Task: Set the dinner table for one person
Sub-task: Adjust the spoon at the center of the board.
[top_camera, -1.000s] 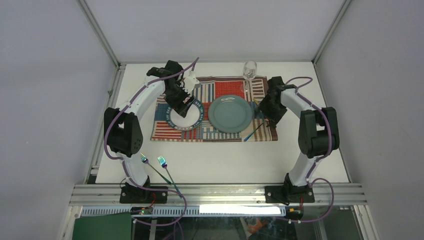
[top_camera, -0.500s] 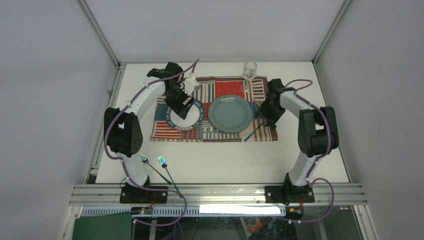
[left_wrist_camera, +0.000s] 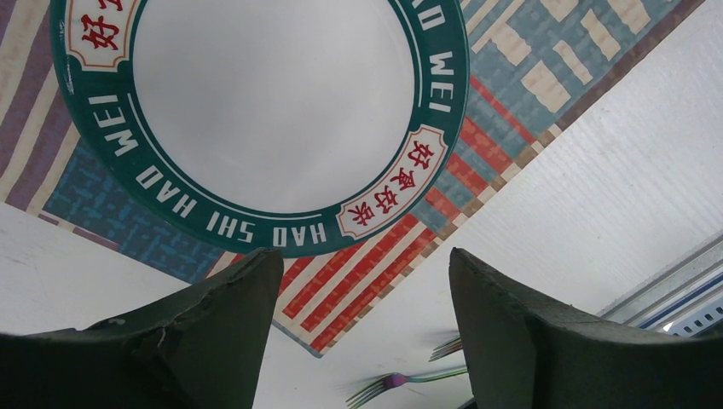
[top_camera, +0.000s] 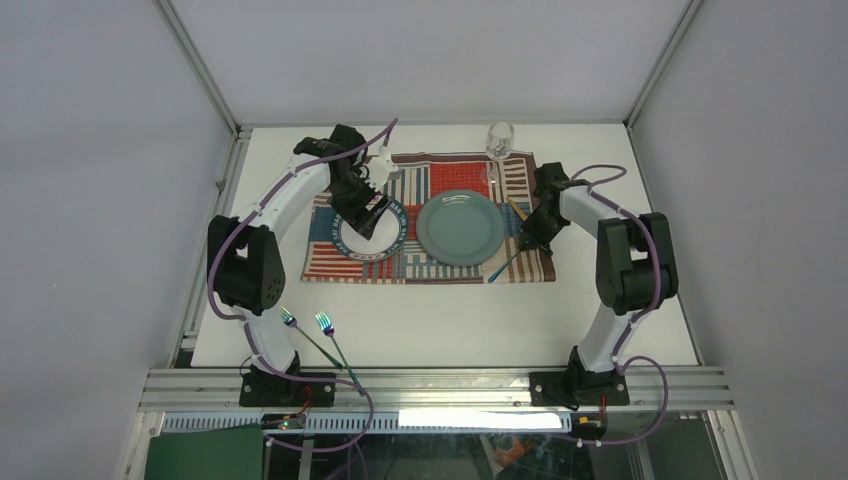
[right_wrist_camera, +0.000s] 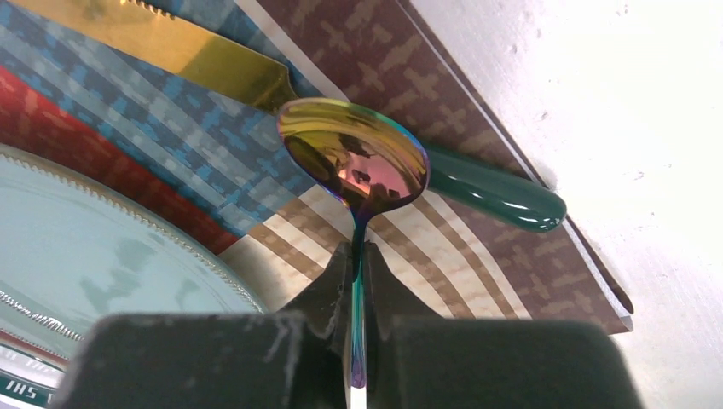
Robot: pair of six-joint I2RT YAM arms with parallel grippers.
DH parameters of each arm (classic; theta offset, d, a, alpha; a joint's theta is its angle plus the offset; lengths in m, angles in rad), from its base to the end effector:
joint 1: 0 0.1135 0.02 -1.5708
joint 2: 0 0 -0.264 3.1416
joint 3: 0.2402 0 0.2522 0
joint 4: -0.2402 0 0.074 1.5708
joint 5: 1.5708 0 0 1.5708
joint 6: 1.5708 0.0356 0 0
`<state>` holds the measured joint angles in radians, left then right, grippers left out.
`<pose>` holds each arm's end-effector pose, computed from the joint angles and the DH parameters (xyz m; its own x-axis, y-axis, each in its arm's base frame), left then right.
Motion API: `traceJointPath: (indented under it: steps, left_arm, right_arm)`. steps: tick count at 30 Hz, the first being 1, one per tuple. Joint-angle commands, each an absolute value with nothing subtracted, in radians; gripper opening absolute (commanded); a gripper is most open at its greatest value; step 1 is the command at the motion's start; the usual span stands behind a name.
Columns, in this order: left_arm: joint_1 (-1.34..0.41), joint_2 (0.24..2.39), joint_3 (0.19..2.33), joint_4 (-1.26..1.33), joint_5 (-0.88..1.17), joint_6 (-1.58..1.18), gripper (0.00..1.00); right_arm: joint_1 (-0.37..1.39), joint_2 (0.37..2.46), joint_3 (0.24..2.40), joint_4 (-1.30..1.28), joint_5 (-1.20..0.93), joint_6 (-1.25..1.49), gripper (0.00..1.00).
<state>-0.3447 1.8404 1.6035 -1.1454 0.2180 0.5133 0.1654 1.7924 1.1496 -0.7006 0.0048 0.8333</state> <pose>0.3389 -0.1299 0.2620 -0.6246 0.7337 -0.2676 0.7746 0.6255 -0.0931 0.3302 0.0549 0.1655 -0.7672 0.6223 -0.1551 0.6013 0.7821 0.1637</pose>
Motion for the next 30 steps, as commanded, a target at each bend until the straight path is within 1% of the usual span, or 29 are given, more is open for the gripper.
traceJointPath:
  steps: [1,3,7,9,12,14,17,18,19,20,21,22,23,26,30]
  left_arm:
    - [-0.333,1.788,1.601,-1.129,0.252,0.515,0.74]
    - [-0.333,1.794,1.6,-1.128,0.253,0.518,0.74]
    - [-0.333,1.805,1.601,-1.126,0.245,0.524,0.74]
    - [-0.333,1.811,1.609,-1.126,0.247,0.526,0.74]
    - [-0.333,1.815,1.619,-1.127,0.25,0.532,0.74]
    - [-0.333,1.815,1.618,-1.127,0.251,0.534,0.74]
    - [-0.333,1.807,1.599,-1.125,0.254,0.539,0.74]
    - [-0.333,1.801,1.591,-1.123,0.255,0.542,0.74]
    - [-0.333,1.797,1.582,-1.122,0.254,0.546,0.74]
    - [-0.333,1.793,1.575,-1.122,0.251,0.549,0.74]
    - [-0.334,1.79,1.569,-1.121,0.248,0.554,0.73]
    - [-0.333,1.786,1.565,-1.12,0.244,0.557,0.73]
    - [-0.333,1.783,1.56,-1.12,0.244,0.56,0.73]
    - [-0.334,1.786,1.556,-1.12,0.247,0.567,0.73]
    - [-0.333,1.801,1.556,-1.117,0.25,0.574,0.73]
  right_arm:
    - [0.177,1.745,1.186,-0.665,0.041,0.84,0.0]
    - [0.196,1.709,1.191,-0.643,0.064,0.813,0.0]
    - [0.243,1.636,1.196,-0.584,0.183,0.723,0.0]
    - [0.251,1.609,1.188,-0.539,0.199,0.633,0.0]
    - [0.255,1.589,1.174,-0.504,0.224,0.476,0.0]
    - [0.241,1.598,1.188,-0.519,0.192,0.345,0.0]
    - [0.216,1.603,1.205,-0.552,0.178,0.127,0.0]
    - [0.201,1.595,1.186,-0.543,0.163,0.006,0.0]
    - [0.195,1.591,1.184,-0.553,0.22,-0.03,0.0]
    - [0.175,1.578,1.17,-0.552,0.208,-0.097,0.0]
    - [0.161,1.575,1.168,-0.567,0.229,-0.212,0.0]
    - [0.159,1.586,1.187,-0.604,0.274,-0.247,0.0]
    - [0.123,1.593,1.212,-0.666,0.218,-0.314,0.0]
    - [0.096,1.6,1.281,-0.812,0.166,-0.437,0.0]
    - [0.102,1.581,1.375,-0.908,0.179,-0.54,0.0]
